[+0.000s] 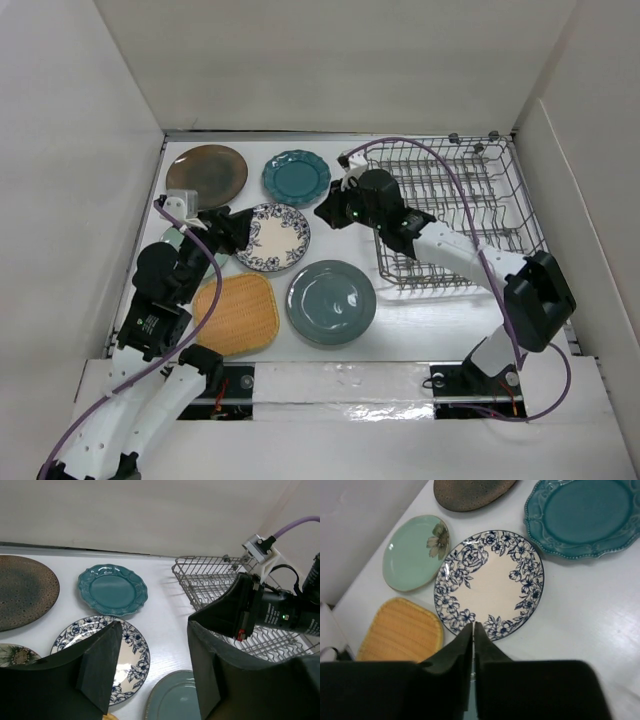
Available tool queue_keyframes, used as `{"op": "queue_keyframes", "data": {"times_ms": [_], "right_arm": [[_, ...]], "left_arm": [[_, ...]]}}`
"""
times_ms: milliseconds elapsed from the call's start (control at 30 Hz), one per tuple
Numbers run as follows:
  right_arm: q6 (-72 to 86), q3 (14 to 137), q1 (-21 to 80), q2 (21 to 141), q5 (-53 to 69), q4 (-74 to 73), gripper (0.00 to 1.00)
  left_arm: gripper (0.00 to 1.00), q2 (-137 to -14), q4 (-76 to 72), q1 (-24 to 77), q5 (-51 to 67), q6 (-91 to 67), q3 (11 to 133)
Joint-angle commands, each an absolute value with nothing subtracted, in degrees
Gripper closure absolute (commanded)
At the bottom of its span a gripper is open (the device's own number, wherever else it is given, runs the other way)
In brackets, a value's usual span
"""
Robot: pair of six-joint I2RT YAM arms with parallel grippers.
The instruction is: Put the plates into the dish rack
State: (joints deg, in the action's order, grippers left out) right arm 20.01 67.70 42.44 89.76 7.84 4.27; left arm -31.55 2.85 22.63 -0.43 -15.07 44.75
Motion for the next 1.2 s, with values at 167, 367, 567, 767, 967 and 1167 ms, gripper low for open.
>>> {"op": "queue_keyframes", "data": {"times_ms": [167,367,567,767,967,1167], "right_arm": [[24.8,68.9,40.2,96.1,11.0,9.9,1.00],[26.6,70.1,38.0,100.3,10.5,10.0,0.76],[29.9,73.5,37.4,107.0,11.4,11.2,0.48],[33.7,77.1,37.4,114.1,12.2,12.0,0.44],[38.6,76.0,37.4,117.8,12.0,15.4,0.45],[42.7,74.8,37.4,121.5,15.3,19.3,0.49]], "left_arm": [[0.69,-30.7,2.0,22.2,-1.6,-13.4,44.4],[1.00,-30.6,2.8,22.2,-3.1,-13.6,44.6],[0.79,-30.6,3.3,22.2,-4.0,-13.6,44.5],[0.62,-30.0,3.2,22.2,-3.7,-13.5,44.2],[0.56,-29.3,2.8,22.2,-3.2,-13.5,43.9],[0.55,-29.6,2.7,22.2,-2.2,-13.5,44.0]]}}
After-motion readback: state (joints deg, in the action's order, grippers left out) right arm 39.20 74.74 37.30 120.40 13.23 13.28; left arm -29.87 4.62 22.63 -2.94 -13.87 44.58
